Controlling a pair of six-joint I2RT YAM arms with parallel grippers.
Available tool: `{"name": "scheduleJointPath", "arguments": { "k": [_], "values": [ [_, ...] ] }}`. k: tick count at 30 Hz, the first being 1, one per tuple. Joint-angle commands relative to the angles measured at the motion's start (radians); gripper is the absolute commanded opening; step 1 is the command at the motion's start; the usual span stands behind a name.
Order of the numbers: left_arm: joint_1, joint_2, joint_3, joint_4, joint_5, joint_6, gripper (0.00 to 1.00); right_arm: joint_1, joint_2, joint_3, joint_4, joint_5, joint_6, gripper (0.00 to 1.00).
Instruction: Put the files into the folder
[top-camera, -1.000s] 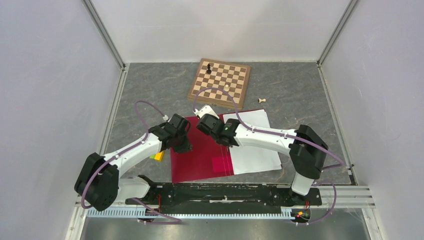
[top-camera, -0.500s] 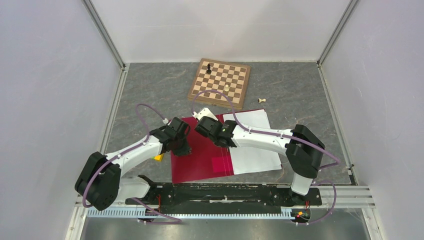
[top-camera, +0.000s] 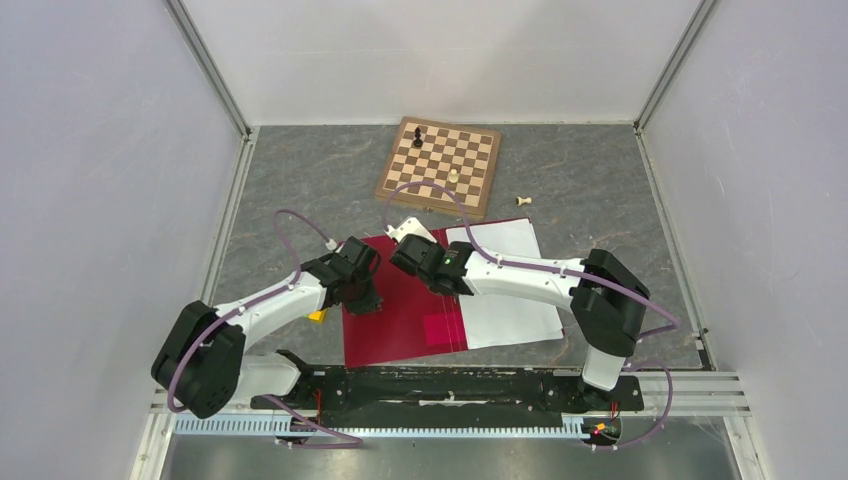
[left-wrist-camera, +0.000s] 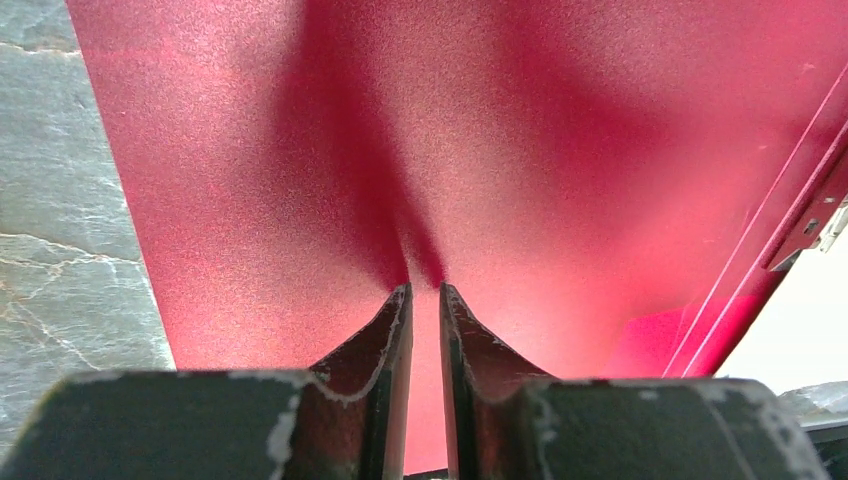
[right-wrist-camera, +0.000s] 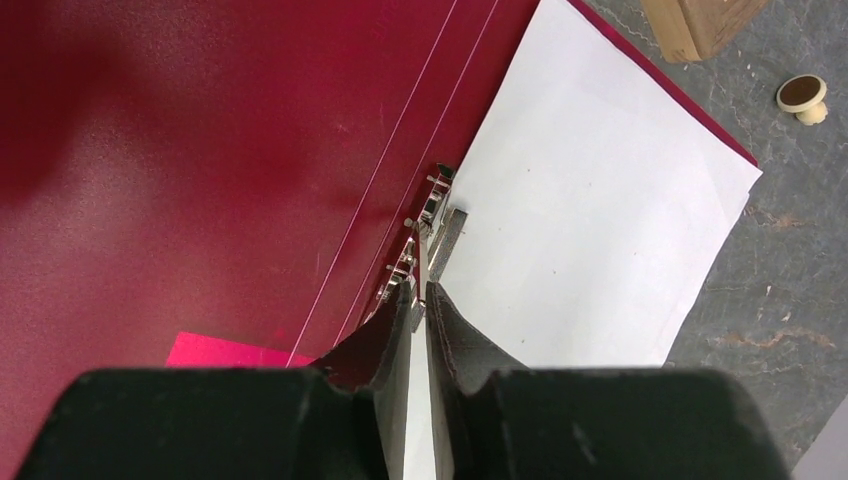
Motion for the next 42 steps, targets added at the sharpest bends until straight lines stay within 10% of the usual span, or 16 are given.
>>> {"name": "scheduleJointPath", "arguments": {
  "k": [1,16,42],
  "values": [
    [0.003,0.016,-0.01,0.027,-0.012,-0.018,0.22,0.004,-0.017,-0.023,0.002,0.004,0.014,0.12],
    [0.004,0.028,-0.039,0.024,-0.048,-0.094,0.02,0.003,-0.085,-0.142,0.043,-0.008,0.048,0.07],
    [0.004,-0.023,-0.086,0.03,-0.065,-0.136,0.02,-0.08,-0.138,-0.422,0.18,-0.135,0.143,0.0]
  ]
}}
